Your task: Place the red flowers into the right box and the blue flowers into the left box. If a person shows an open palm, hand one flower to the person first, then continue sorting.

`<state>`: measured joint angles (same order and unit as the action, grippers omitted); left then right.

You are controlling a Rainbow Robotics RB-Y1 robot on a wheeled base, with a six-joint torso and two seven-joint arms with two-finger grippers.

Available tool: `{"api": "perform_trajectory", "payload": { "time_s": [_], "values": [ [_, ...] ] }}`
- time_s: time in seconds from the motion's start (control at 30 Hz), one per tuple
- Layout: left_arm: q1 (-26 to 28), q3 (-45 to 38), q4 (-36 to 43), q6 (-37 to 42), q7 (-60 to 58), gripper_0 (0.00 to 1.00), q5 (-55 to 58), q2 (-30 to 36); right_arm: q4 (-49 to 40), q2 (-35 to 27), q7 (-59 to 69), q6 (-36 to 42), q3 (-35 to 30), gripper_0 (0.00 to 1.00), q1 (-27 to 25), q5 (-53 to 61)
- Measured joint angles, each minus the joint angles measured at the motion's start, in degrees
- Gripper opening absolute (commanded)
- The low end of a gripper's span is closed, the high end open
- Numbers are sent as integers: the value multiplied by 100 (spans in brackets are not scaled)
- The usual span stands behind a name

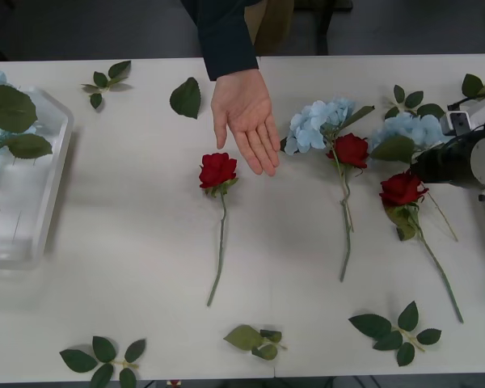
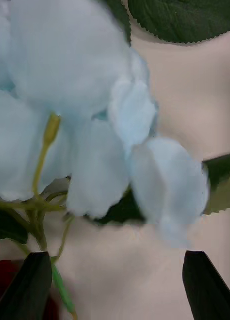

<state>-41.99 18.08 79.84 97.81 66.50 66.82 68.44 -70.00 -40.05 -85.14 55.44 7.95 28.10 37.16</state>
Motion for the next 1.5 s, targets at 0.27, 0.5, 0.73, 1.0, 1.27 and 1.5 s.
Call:
{"api": "perform_trajectory", "payload": {
  "time_s": [0.27,0.5,0.73,1.0,1.27,1.5],
  "values": [
    [0,0,-5,-1,1,0,0,0,-603,3,-32,624,-359,76,-32,110],
    [0,0,-6,-1,4,0,0,0,-555,5,-194,258,-233,75,-41,13],
    [0,0,-7,-1,20,0,0,0,-261,5,-195,-191,-31,75,-41,-182],
    [0,0,-8,-1,21,0,0,0,-87,5,-199,-275,112,75,-41,-327],
    [0,0,-8,-1,22,0,0,0,-55,6,-207,-308,255,76,-41,-332],
    [0,0,-8,-1,22,0,0,0,-53,6,-209,-358,410,65,-41,-332]
  ]
}}
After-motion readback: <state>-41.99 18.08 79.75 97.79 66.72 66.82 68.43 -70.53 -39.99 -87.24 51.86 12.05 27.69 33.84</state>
